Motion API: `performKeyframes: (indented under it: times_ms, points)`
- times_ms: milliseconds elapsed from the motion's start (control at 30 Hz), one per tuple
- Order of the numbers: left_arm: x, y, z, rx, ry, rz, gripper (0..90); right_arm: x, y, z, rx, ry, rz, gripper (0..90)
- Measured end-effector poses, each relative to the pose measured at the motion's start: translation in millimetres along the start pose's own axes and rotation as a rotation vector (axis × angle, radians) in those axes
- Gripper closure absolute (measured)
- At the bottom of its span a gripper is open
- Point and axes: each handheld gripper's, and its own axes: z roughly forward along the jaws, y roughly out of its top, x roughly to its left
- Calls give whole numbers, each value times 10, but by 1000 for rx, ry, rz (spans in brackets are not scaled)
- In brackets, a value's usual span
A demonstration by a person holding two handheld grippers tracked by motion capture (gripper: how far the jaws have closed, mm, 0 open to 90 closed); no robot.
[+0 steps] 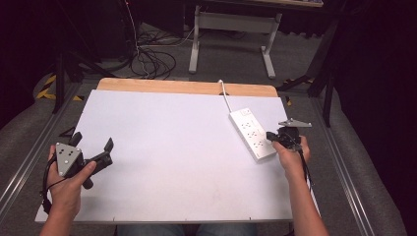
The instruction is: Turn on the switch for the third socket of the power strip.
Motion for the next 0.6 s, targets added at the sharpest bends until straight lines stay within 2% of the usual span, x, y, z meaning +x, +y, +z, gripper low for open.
performKeyframes:
  times_ms: [600]
  points:
    - [0,-2,0,3,-3,2,59,0,-19,50,24,-6,-14,900]
